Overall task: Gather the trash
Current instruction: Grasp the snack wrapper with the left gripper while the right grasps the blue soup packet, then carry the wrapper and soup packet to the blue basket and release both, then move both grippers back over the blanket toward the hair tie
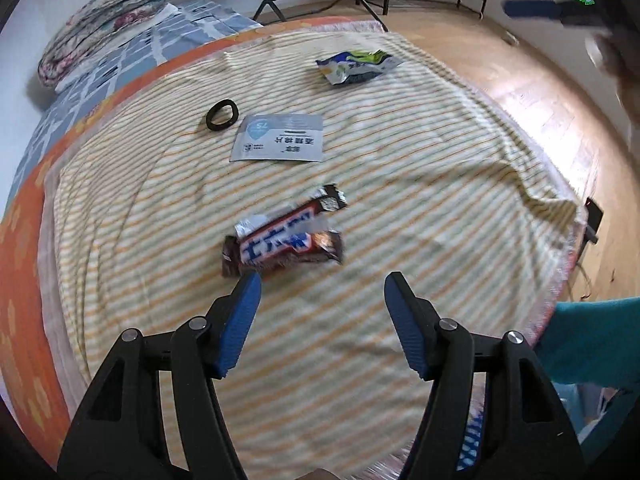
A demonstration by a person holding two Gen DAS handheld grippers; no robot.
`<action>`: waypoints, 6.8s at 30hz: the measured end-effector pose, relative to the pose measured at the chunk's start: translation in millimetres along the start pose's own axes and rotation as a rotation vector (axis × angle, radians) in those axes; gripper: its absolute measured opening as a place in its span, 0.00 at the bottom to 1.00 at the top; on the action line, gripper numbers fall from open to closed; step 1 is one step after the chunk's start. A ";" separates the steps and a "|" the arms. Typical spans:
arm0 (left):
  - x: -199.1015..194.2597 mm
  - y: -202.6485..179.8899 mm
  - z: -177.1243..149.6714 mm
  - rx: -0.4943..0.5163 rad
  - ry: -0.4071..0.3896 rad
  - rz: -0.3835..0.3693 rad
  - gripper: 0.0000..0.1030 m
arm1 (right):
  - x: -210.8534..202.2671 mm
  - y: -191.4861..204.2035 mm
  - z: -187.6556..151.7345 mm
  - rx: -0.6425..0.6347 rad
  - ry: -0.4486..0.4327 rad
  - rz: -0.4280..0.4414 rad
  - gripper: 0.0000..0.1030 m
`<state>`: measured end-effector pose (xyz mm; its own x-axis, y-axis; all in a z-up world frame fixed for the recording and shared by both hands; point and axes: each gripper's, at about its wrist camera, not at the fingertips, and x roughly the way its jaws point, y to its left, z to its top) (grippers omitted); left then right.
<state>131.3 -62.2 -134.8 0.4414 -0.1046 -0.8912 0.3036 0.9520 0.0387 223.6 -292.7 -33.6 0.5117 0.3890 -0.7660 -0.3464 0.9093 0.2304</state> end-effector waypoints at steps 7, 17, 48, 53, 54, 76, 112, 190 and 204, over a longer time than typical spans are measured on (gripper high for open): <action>31.4 15.4 11.3 0.045 0.004 0.017 0.64 | 70.2 -25.9 36.0 0.049 0.059 0.049 0.94; 46.8 35.9 31.7 0.000 -0.041 -0.077 0.64 | 162.0 -34.8 60.3 0.014 0.147 0.079 0.94; 26.2 62.8 21.2 -0.130 -0.076 -0.096 0.16 | 142.7 6.6 19.3 -0.188 0.202 -0.029 0.50; 2.8 54.8 18.4 -0.109 -0.095 -0.079 0.16 | 117.5 22.9 18.2 -0.211 0.174 -0.033 0.50; -2.6 53.1 17.8 -0.104 -0.101 -0.074 0.16 | 110.8 26.3 18.7 -0.213 0.166 -0.031 0.50; -153.7 -1.9 -27.1 -0.046 -0.275 0.006 0.16 | -46.1 98.1 -26.2 -0.291 0.039 -0.003 0.50; -152.1 -57.7 -161.3 -0.055 -0.132 -0.047 0.16 | -144.8 168.0 -203.9 -0.361 0.018 0.025 0.50; -87.8 -55.5 -185.9 -0.135 0.073 -0.052 0.59 | -71.9 127.6 -293.6 -0.222 0.299 0.041 0.74; -109.6 -18.8 -127.5 -0.195 -0.022 -0.042 0.59 | -86.1 119.6 -227.5 -0.199 0.197 0.048 0.90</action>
<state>-30.5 -32.0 -95.5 0.4505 -0.1497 -0.8801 0.1538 0.9841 -0.0886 -40.7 -251.0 -76.6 0.3352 0.3769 -0.8635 -0.5241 0.8362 0.1616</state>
